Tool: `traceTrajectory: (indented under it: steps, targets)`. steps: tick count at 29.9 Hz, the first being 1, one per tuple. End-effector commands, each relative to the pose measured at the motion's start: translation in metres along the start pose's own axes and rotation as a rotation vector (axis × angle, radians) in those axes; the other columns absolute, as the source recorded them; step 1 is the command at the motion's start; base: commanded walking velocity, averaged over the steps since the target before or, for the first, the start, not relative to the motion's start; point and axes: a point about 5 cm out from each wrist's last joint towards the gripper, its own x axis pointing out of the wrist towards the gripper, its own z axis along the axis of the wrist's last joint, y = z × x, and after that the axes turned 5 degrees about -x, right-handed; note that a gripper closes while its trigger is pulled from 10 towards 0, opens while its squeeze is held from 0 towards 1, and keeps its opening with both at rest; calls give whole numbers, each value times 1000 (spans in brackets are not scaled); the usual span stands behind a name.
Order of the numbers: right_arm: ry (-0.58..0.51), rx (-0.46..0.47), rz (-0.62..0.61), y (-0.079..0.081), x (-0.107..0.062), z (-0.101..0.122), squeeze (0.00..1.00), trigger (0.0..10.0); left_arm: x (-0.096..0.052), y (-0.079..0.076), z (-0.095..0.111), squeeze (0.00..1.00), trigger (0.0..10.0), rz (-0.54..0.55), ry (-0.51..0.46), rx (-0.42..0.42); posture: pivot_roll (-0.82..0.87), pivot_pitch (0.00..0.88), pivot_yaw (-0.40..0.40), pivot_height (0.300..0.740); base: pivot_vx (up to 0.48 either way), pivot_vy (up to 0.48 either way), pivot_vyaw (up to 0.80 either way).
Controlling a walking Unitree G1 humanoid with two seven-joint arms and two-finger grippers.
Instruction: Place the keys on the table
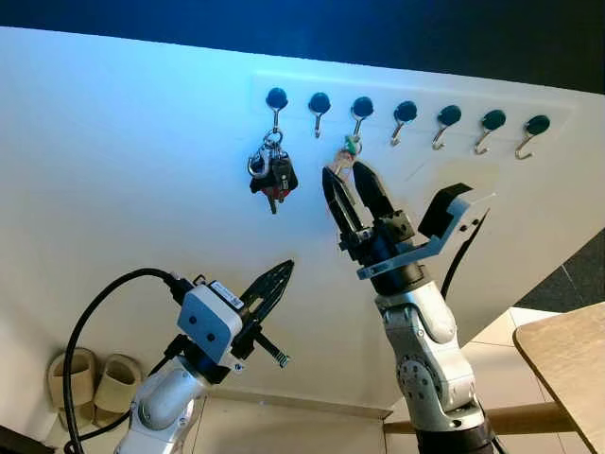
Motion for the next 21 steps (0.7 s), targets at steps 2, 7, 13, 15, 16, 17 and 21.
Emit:
traceTrajectory:
  steps: [2,7,13,15,16,17,21]
  targets:
    - [18,13,-19,-2,0,-3,0,10000,-2,-5,-1,0,10000,-15,12,-2,77,105,-81,740,0,0,0]
    - [12,36,-48,-5,3,-4,0,4235,-2,-5,-1,0,10000,-18,14,-1,78,106,-81,740,0,0,0]
    - [12,56,-86,-9,3,-4,0,0,-2,-5,-1,0,10000,-21,17,0,79,107,-79,740,0,0,0]
    - [13,59,-92,-10,4,-4,0,0,-2,-5,-1,0,10000,-21,17,0,79,107,-79,740,0,0,0]
    - [12,62,-96,-10,4,-4,0,0,-2,-5,-1,0,10000,-22,17,0,78,108,-79,740,0,0,0]
    - [12,62,-96,-10,4,-4,0,0,-2,-5,-1,0,10000,-22,17,0,78,108,-79,740,0,0,0]
    - [8,73,-99,-10,5,-3,0,0,-2,-5,-1,0,10000,-22,18,0,78,110,-80,740,0,0,0]
